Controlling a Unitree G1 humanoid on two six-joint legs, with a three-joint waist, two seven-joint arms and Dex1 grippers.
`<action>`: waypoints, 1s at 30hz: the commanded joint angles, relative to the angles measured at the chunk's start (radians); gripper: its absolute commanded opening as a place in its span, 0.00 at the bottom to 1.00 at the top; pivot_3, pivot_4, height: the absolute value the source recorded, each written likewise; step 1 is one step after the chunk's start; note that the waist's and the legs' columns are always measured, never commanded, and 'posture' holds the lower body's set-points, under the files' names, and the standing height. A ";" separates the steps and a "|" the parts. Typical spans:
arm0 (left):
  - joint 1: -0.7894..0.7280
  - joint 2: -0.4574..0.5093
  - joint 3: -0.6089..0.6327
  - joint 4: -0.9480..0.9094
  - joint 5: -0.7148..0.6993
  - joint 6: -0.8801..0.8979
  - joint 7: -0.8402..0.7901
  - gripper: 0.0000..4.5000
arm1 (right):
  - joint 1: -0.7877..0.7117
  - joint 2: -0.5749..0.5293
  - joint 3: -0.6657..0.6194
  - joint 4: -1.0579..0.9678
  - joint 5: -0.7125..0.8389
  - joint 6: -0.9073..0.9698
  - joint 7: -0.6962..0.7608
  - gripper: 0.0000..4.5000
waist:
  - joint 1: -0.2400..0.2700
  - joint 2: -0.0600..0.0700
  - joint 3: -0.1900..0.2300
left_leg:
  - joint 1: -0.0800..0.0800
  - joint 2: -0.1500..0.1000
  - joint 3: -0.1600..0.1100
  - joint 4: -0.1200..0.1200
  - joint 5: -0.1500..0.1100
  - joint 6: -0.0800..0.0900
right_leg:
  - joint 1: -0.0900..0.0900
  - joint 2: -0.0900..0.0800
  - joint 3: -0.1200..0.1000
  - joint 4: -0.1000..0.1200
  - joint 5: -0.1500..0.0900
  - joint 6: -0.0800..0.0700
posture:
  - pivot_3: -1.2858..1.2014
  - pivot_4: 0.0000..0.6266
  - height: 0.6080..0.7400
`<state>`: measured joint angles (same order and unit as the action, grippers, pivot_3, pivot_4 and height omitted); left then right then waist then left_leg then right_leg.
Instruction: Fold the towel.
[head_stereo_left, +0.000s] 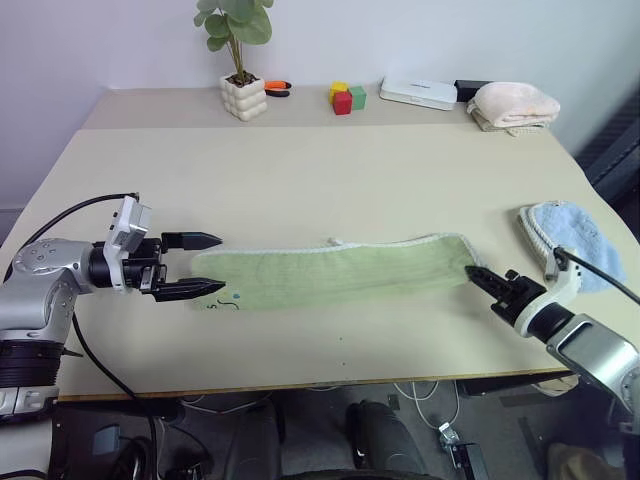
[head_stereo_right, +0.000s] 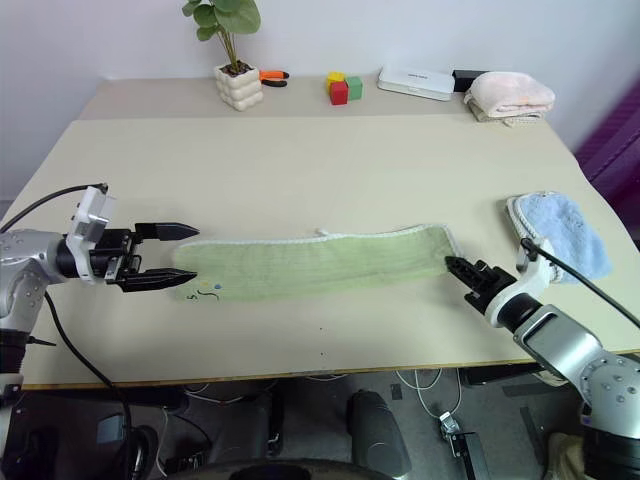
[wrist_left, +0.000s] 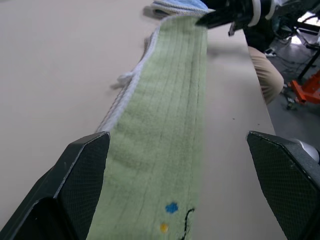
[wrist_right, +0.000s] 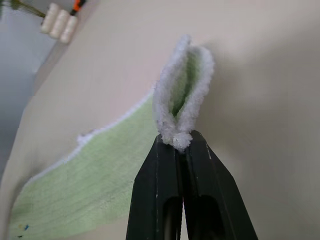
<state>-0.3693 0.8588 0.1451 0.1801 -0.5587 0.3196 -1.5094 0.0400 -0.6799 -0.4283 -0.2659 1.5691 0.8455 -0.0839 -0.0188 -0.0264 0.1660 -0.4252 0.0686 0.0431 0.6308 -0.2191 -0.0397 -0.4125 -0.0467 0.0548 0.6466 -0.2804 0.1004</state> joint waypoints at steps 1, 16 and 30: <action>-0.031 -0.003 0.024 -0.004 -0.011 -0.017 0.002 1.00 | -0.081 -0.039 0.052 -0.125 -0.056 0.014 0.045 0.01 | 0.000 0.000 0.000 | 0.000 0.000 0.000 0.000 0.000 0.000 | 0.000 0.000 0.000 0.000 0.000 0.000 | 0.52 0.24 1.00; 0.014 -0.001 0.056 -0.060 -0.030 -0.003 0.025 1.00 | -0.331 0.028 0.462 -0.289 -0.392 0.070 0.211 0.01 | 0.003 0.000 0.000 | -0.001 0.000 0.000 0.000 0.000 0.000 | -0.002 0.000 0.000 0.001 0.000 0.000 | 0.52 0.24 1.00; 0.138 0.055 0.144 -0.194 -0.088 0.073 0.070 1.00 | -0.366 0.255 0.641 -0.149 -0.563 0.143 0.309 0.01 | 0.003 0.000 0.000 | -0.002 0.000 0.000 0.000 0.000 0.000 | -0.002 0.000 0.000 0.002 0.000 0.000 | 0.52 0.24 1.00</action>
<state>-0.2346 0.8909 0.2506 0.0179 -0.6230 0.3862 -1.4442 -0.3173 -0.4329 0.2091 -0.4042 1.0207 0.9846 0.1963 -0.0157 -0.0265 0.1659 -0.4268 0.0687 0.0433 0.6312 -0.2191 -0.0397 -0.4149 -0.0468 0.0544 0.6485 -0.2805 0.1005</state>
